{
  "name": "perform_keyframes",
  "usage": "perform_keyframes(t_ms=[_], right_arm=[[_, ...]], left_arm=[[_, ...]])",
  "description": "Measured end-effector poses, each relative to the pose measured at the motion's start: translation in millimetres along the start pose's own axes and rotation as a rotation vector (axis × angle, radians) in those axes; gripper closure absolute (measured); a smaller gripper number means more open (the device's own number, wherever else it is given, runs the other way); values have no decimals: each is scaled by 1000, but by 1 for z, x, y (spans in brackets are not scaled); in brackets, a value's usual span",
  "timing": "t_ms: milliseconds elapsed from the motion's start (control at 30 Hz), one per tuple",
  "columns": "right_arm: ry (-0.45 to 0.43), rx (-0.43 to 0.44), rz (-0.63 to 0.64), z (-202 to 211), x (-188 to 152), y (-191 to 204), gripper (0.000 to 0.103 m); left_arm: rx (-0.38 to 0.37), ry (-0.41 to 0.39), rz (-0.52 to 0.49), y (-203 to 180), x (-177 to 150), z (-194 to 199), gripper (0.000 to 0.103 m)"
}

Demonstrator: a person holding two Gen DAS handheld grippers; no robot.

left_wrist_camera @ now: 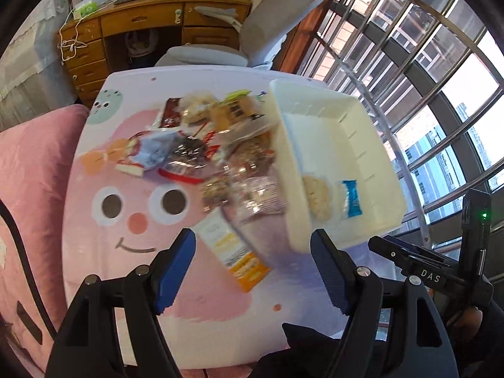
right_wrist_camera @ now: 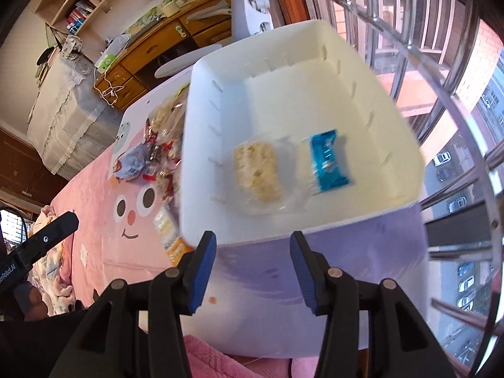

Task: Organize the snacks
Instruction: 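Withdraw both grippers from the tray back toward the snack pile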

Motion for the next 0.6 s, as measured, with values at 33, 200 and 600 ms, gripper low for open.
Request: perform_keyframes(t_ms=[33,200,600], right_arm=[[3,-1,1,0,-3,6,54],[17,-2,7,-4,-20,42,53],[25,-49,-54,-13,-57,101,50]], left_arm=[[1,3,0,4,-1,2,29],[4,22,-11,34,-5,18,29],[41,96,-102,96,-4,40,29]])
Point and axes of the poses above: each gripper's, at about its wrist camera, not at the fingertips, and z roughly against the way its jaws point, y to its left, x to its top, the point moved 6 cm from there along -z, roughly the way its jaws point, and after that the axes turned 15 degrees about -x, right-handed, at the moved point
